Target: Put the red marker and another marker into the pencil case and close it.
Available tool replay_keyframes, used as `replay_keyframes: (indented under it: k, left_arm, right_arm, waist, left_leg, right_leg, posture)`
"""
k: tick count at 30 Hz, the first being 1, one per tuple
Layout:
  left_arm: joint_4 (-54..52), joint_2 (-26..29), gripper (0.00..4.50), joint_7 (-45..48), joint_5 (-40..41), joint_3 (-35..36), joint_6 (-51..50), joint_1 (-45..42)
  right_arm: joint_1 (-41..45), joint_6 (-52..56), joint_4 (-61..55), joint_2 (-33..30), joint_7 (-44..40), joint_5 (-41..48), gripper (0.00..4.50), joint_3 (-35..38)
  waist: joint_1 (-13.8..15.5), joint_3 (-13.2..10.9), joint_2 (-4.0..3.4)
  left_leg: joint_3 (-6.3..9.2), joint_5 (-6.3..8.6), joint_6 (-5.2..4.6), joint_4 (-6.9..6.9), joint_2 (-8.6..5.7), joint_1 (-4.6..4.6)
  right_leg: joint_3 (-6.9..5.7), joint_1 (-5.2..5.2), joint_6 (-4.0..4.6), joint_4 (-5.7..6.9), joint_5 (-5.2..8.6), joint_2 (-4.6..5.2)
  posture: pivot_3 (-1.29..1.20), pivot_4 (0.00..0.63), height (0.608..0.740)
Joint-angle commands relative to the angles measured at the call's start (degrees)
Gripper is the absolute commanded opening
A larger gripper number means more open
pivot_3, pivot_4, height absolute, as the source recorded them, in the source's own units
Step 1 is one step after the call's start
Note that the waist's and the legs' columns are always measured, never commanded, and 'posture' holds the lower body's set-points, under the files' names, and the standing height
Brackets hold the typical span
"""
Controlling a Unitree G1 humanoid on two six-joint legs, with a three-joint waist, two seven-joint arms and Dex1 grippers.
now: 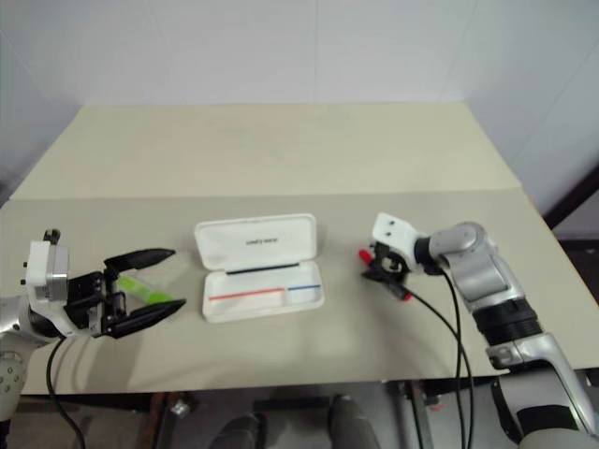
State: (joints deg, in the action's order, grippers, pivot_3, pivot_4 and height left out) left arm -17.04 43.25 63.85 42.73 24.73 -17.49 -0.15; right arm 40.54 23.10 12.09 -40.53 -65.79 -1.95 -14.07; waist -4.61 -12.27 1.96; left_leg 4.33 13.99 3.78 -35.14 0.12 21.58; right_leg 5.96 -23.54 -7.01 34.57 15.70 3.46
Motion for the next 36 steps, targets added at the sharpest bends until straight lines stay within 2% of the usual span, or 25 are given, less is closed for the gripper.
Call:
replay_keyframes:
  k: [1, 2, 5, 12, 13, 21, 30, 36]
  left_arm:
    - [-1.5, 0.7, 4.50, -0.1, 0.5, 2.0, 0.7, 0.6]
    - [-1.5, 0.6, 4.50, -0.2, 0.5, 2.0, 0.7, 0.6]
    - [-2.1, 0.3, 4.50, -0.9, 0.5, 1.6, 0.8, 0.7]
    - [-2.8, -0.1, 4.50, -1.5, 0.6, 1.5, 1.0, 1.3]
    - [-2.9, -0.1, 4.50, -1.6, 0.6, 1.6, 1.0, 1.3]
    - [-3.6, -0.1, 4.50, -1.7, 0.9, 1.6, 0.7, 2.4]
    - [-1.8, 0.6, 4.50, -1.4, -0.2, 2.6, 1.9, 2.4]
    - [-0.6, 1.3, 4.50, -1.3, -0.9, 2.5, 2.2, 1.8]
  right_arm:
    - [-0.3, 1.5, -1.7, -1.1, -0.1, -0.4, 4.45, -0.3]
    - [0.0, 2.3, -1.3, -0.9, 0.3, -0.9, 4.45, -0.6]
    - [-0.3, 3.2, -1.9, -0.4, 0.4, -0.5, 3.85, -0.8]
    - [-0.7, 3.3, -2.4, -0.5, 0.4, -0.4, 1.50, -1.2]
    - [-0.4, 3.1, -2.4, -0.5, 0.5, -0.4, 1.35, -1.2]
    - [2.1, 2.0, -4.4, 0.1, 1.1, 1.6, 1.35, 0.9]
    - [4.5, 13.3, -21.8, 0.2, -1.8, 9.0, 1.35, 1.0]
    - [7.3, 18.5, -30.1, 7.6, 1.8, 11.7, 1.35, -3.5]
  waist:
    - [0.0, 0.0, 0.00]
    - [0.0, 0.0, 0.00]
    - [0.0, 0.0, 0.02]
    - [0.0, 0.0, 0.03]
    - [0.0, 0.0, 0.03]
    - [-0.1, 0.0, 0.02]
    - [-0.1, 0.0, 0.01]
    - [-0.3, 0.0, 0.01]
  left_leg:
    - [-0.01, 0.00, 0.00, 0.00, 0.00, 0.00]
    - [-0.01, 0.01, -0.02, 0.00, 0.00, 0.00]
    - [-0.03, 0.02, -0.03, 0.00, 0.00, -0.01]
    - [-0.08, 0.00, -0.05, -0.08, -0.02, -0.03]
    - [-0.09, 0.00, -0.05, -0.08, -0.02, -0.03]
    - [-0.15, 0.02, -0.08, -0.05, -0.02, -0.02]
    - [-0.16, 0.06, -0.11, -0.02, 0.00, -0.01]
    - [-0.18, 0.09, -0.12, -0.02, 0.03, -0.01]
  right_leg:
    - [0.01, 0.00, 0.00, -0.01, 0.00, 0.00]
    - [0.01, 0.00, 0.00, -0.02, 0.00, 0.01]
    - [0.03, 0.00, 0.00, -0.03, 0.00, 0.00]
    - [0.11, 0.04, -0.03, -0.04, -0.02, 0.00]
    - [0.12, 0.03, -0.03, -0.04, -0.02, 0.00]
    - [0.17, 0.00, -0.03, -0.06, -0.02, 0.00]
    - [0.19, -0.04, -0.04, -0.08, 0.00, -0.01]
    - [0.20, -0.08, -0.03, -0.10, 0.00, -0.03]
  posture:
    - [0.00, 0.150, 0.740]
    - [0.00, 0.150, 0.740]
    - [0.00, 0.150, 0.740]
    - [0.00, 0.150, 0.740]
    - [0.00, 0.150, 0.740]
    - [0.00, 0.150, 0.740]
    - [0.00, 0.150, 0.740]
    - [0.00, 0.150, 0.740]
